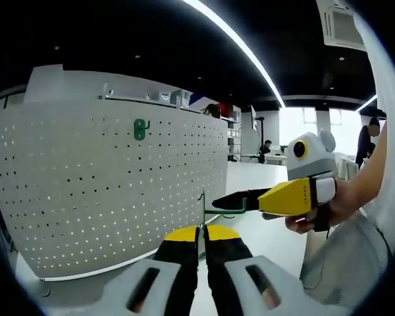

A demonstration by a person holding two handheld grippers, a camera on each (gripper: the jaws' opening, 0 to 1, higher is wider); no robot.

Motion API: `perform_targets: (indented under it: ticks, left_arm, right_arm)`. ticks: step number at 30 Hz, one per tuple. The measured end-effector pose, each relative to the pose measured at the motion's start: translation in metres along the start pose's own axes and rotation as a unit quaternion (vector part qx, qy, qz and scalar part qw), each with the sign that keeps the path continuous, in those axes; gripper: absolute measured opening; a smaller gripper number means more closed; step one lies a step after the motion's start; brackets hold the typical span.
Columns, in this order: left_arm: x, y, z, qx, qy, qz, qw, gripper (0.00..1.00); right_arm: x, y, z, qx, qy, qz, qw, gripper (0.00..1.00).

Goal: Insert the hook assembly into the mounting plate slot until the hook locks in place.

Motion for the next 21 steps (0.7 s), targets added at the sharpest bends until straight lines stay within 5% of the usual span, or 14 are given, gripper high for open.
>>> perform_targets:
  ticks: [6,12,21]
  left_arm:
    - [0.0001,0.0005,0.001,0.003,0.0,0.001,1.0,0.02]
    - [-0.0003,0.0003,0.0014,0.004,0.001,0.001,1.0,0.02]
    - [0.0004,0.0003,0.0016,0.006,-0.001,0.002,1.0,0.02]
  right_arm:
    - [0.0026,0.0013,-0.0057,0.006,0.0,-0.002,1.0,0.5]
    - [0.0049,0.002,-0.0074,0.012,0.003,-0.005,0.9999,0.31]
    - [0.0034,0.0028,-0.01,0.015,0.009,-0.01,0.9998,0.22]
Point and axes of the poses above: the point that each gripper's makers call its tool centre point, and the gripper's own axes: z roughly backward along the fingers, y roughly to its left, x roughly out of its top, the point moved 3 cm from there along z, roughly backward along the fingers, and after that the axes turned 14 degrees about y, right-handed, at the moved point
